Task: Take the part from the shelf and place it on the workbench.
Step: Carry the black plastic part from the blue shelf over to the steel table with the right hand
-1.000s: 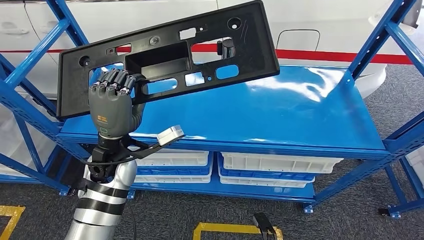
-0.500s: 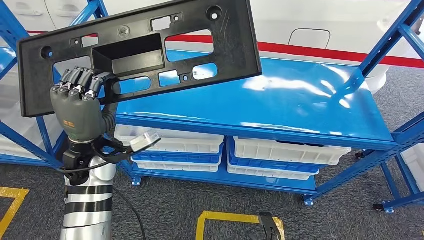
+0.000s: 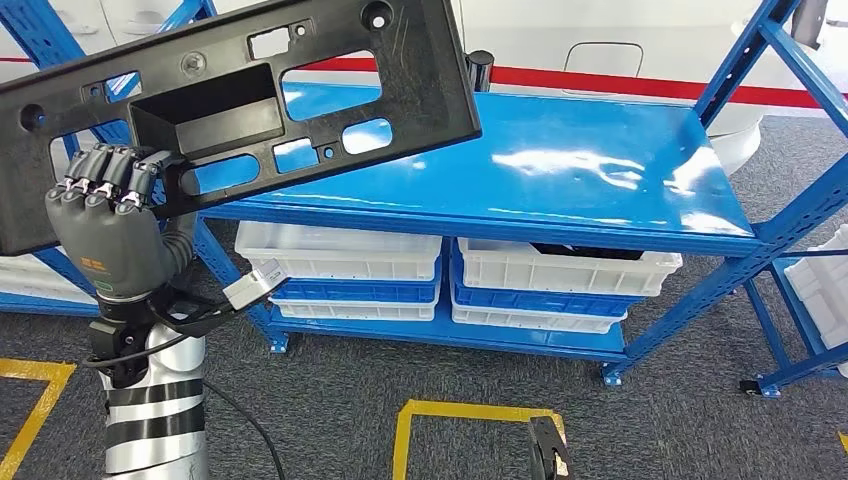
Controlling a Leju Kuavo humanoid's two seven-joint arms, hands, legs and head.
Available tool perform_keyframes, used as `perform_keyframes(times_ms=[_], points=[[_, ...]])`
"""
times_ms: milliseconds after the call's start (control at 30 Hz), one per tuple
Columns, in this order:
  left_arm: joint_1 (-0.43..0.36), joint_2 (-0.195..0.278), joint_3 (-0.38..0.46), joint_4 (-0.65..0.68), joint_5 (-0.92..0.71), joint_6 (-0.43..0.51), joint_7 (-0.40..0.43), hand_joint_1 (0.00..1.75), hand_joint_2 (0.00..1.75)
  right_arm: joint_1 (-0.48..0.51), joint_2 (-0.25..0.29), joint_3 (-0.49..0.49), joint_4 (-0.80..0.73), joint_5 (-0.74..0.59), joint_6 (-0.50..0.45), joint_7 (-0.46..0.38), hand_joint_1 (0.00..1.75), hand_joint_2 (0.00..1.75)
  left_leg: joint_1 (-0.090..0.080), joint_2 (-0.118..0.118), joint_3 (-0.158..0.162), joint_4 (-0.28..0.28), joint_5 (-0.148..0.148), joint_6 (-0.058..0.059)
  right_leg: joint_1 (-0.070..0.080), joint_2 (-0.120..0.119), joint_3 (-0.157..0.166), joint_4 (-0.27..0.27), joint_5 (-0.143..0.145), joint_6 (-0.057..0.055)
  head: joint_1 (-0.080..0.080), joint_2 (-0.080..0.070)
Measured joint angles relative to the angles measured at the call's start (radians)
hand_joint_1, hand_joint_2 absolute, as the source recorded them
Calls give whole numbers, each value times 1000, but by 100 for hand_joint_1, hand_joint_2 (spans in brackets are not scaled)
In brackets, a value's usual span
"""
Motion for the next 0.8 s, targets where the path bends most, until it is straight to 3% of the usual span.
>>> perform_keyframes(times_ms=[33,100,167,200,233,300,333,400,467,500,567,633,700,733,800], points=[[1,1,2,0,-1,0,0,175,175,0,0,0,0,0,0,0,0,0,8,0,14,12,15,-8,-3,-1,-11,1,8,6,-1,0],[1,2,5,0,-4,0,0,175,175,0,1,-2,0,0,-1,-2,0,0,24,2,93,-65,61,-26,-11,-3,-32,10,21,20,-1,0],[-3,4,7,0,-9,0,0,175,175,-1,1,-6,0,0,0,-9,0,0,28,0,180,-187,58,-39,-13,-3,-53,22,32,37,-4,0],[-5,6,8,-1,-11,0,0,175,175,-2,2,-8,0,0,0,-13,0,0,26,-3,200,-227,48,-37,-12,-2,-62,26,40,47,-5,0],[-6,8,9,-1,-14,0,0,175,175,-2,3,-9,0,0,2,-16,0,0,18,-5,201,-245,42,-28,-11,-2,-71,24,50,57,-6,0],[-7,12,14,-1,-19,0,0,175,175,3,8,-11,0,1,6,-19,0,0,11,-4,180,-251,56,3,-17,-2,-86,19,65,74,-6,0],[-9,15,16,-1,-20,0,0,175,175,6,11,-12,0,3,8,-19,0,0,8,-3,168,-253,67,19,-20,-1,-98,29,53,74,-5,0],[-17,19,18,-1,-22,0,0,175,175,10,19,-14,0,7,11,-19,0,0,5,-2,143,-256,91,45,-18,2,-133,108,-21,59,0,0],[-21,22,18,-1,-25,0,0,175,175,10,25,-15,0,11,18,-19,0,0,-2,-2,115,-256,114,57,-10,5,-164,239,-104,43,5,0],[-22,23,18,-1,-28,0,0,175,175,10,27,-15,0,14,23,-19,0,0,-7,-1,101,-256,125,60,-6,7,-167,290,-120,41,6,0],[-21,24,18,0,-35,0,0,175,175,11,28,-15,0,21,30,-20,0,0,-14,-2,71,-255,149,62,4,9,-128,300,-100,46,6,0],[-21,24,18,-1,-37,0,0,175,175,9,28,-14,-1,27,34,-23,0,0,-18,-2,47,-255,171,59,19,9,-27,190,-78,38,6,0],[-20,25,18,-5,-37,0,0,175,175,7,28,-14,-2,34,39,-27,0,0,-19,1,36,-257,193,53,32,9,63,61,-94,24,5,0],[-20,25,18,-7,-36,0,0,175,175,7,28,-14,-3,37,42,-30,0,0,-19,2,34,-261,204,47,36,10,83,25,-103,20,6,0],[-18,26,18,-10,-35,0,-1,175,175,10,30,-14,-3,41,49,-34,0,0,-16,4,33,-269,222,35,32,10,75,10,-88,13,7,0]])
